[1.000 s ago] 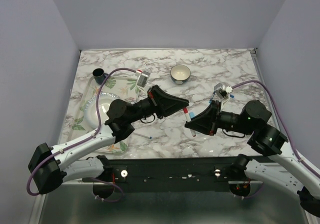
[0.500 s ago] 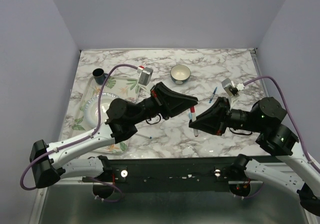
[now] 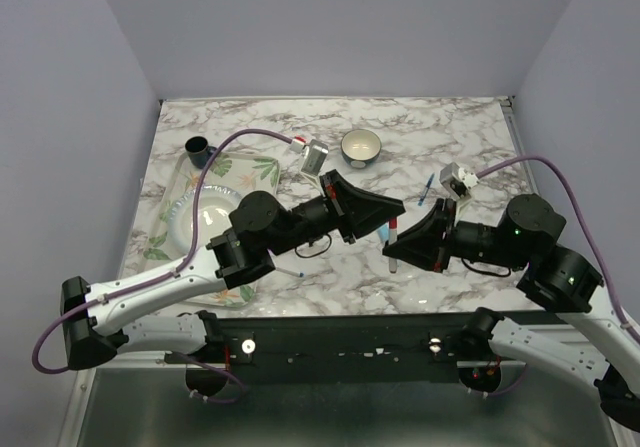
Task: Insert the pens into the pen caps
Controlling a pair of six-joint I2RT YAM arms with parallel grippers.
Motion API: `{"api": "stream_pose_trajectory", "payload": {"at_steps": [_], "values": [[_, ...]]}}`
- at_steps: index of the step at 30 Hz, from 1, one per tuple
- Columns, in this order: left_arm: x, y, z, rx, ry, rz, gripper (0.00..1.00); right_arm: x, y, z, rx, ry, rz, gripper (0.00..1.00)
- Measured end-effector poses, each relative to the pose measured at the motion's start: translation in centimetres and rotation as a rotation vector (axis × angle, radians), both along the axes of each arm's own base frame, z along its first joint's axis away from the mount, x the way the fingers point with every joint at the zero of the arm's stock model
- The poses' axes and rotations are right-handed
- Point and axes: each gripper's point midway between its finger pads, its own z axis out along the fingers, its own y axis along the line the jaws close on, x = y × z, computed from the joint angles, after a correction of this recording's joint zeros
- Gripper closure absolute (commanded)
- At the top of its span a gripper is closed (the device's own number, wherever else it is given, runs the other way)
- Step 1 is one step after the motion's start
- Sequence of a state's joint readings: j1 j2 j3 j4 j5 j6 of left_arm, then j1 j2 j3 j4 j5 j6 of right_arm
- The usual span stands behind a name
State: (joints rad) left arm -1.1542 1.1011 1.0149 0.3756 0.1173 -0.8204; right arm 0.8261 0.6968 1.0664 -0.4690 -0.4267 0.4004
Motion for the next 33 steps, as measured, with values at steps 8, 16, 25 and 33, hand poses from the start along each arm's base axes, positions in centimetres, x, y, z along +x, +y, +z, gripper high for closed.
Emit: {"api": "stream_pose_trajectory", "payload": {"at_steps": [8,16,25,33], "values": [[-0.7,0.6,-0.7,-0.014,-0.020,0.002,1.00,-0.5,-1.1,0.1,-0.004,-0.028,-0.018,0.99],[-2.9,0.9,1.9,-0.119,-0.044,-0.046,1.00,-2.2,-1.3,2.9,0.056,-0.045,0.046,0.99],[-4.9,1.6,4.3,-0.215,-0.064,-0.086,1.00,-3.7,-1.2,5.8,0.141,-0.063,0.114,0.99],[-4.9,2.5,5.5,-0.085,-0.095,-0.040,0.62,-3.6,-0.3,6.4,0.204,-0.116,0.155,0.99]]}}
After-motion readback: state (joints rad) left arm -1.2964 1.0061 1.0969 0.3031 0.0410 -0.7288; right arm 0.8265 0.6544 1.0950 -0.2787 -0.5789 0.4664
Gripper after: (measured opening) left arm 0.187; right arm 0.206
